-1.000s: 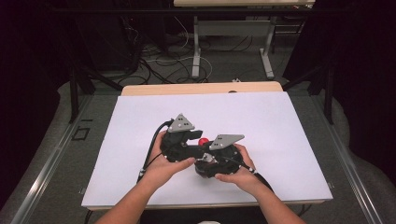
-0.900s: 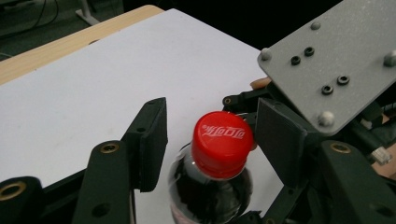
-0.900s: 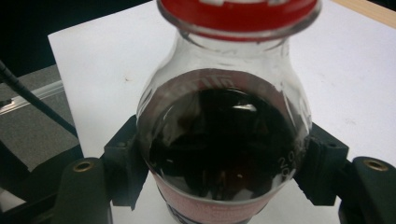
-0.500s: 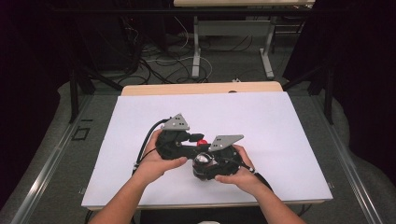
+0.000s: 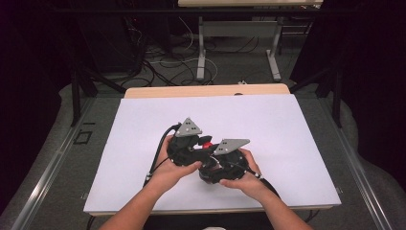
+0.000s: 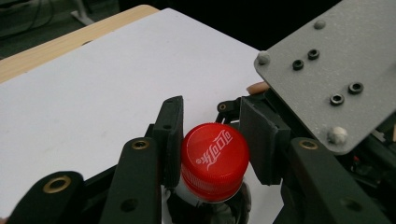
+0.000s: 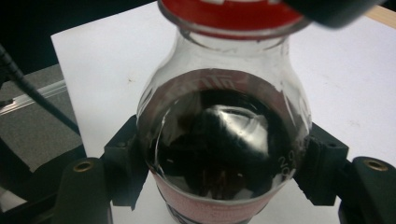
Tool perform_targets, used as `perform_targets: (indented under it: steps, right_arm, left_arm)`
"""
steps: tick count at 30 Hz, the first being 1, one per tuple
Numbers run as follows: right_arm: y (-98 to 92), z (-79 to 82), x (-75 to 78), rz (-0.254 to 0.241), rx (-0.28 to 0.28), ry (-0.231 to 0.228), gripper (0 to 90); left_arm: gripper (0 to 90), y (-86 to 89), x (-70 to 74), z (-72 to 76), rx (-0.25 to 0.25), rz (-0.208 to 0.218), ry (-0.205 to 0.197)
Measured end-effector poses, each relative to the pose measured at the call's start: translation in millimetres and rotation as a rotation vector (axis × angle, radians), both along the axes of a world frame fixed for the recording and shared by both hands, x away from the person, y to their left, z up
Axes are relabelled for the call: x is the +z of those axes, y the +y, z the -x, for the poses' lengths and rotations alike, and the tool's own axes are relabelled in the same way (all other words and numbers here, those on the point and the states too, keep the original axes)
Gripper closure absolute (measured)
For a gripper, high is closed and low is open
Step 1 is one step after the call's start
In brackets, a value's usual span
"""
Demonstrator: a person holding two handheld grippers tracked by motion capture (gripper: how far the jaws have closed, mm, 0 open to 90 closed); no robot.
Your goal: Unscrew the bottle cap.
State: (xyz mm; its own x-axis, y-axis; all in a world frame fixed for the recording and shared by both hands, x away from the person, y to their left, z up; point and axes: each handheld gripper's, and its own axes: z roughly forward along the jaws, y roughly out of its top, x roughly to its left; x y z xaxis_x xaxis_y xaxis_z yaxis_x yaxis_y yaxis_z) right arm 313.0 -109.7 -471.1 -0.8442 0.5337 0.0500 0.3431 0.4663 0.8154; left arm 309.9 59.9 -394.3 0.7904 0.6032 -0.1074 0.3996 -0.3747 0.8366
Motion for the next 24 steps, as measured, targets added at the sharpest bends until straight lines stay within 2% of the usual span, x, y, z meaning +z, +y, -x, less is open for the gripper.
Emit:
perform_targets:
  steps: [3,4,5,9,12,13,16,17,18,19,21,24]
  right_arm:
    - [-0.5,-0.5,0.5,-0.003,-0.005,-0.003,30.1]
    - [-1.4,-0.8,1.3,0.003,0.010,0.007,30.1]
    - [-1.3,-0.6,0.8,-0.009,-0.002,0.000,30.1]
    - [-3.1,-1.6,0.6,-0.013,0.002,0.007,30.1]
    - [-3.0,-1.6,0.6,-0.014,0.012,0.012,30.1]
    - [-3.0,-1.7,0.6,-0.016,0.020,0.012,30.1]
    - [-1.8,-0.8,1.1,-0.023,0.038,0.022,30.0]
    - [-1.3,-0.4,1.3,-0.019,0.048,0.027,30.0]
    - [-0.3,0.1,1.0,-0.021,0.053,0.021,30.0]
    - [0.3,0.6,0.9,-0.019,0.058,0.019,30.1]
    - [0.7,1.4,1.7,-0.010,0.075,0.028,30.0]
    - [1.9,3.1,1.8,-0.023,0.079,0.023,30.0]
  left_arm:
    - [60.3,0.3,0.7,-0.7,-0.009,0.013,0.014]
    - [55.7,1.1,1.2,-1.5,-0.016,0.013,0.019]
    - [51.5,3.1,2.3,-1.8,-0.021,0.016,0.028]
    - [48.2,11.9,6.3,-1.9,-0.042,0.012,0.044]
    - [47.6,18.8,9.0,-0.4,-0.066,0.007,0.029]
    - [47.6,20.2,9.4,0.2,-0.076,0.012,0.036]
    - [48.2,23.1,8.9,-0.9,-0.133,0.000,0.030]
    - [49.0,24.1,8.9,-2.4,-0.170,-0.011,0.036]
    - [49.7,23.2,6.7,-4.0,-0.179,-0.004,0.025]
    - [50.2,24.3,6.3,-6.3,-0.215,-0.011,0.038]
    - [51.9,23.6,2.6,-10.6,-0.265,-0.001,0.033]
    - [57.0,22.6,-1.3,-14.3,-0.293,-0.010,0.042]
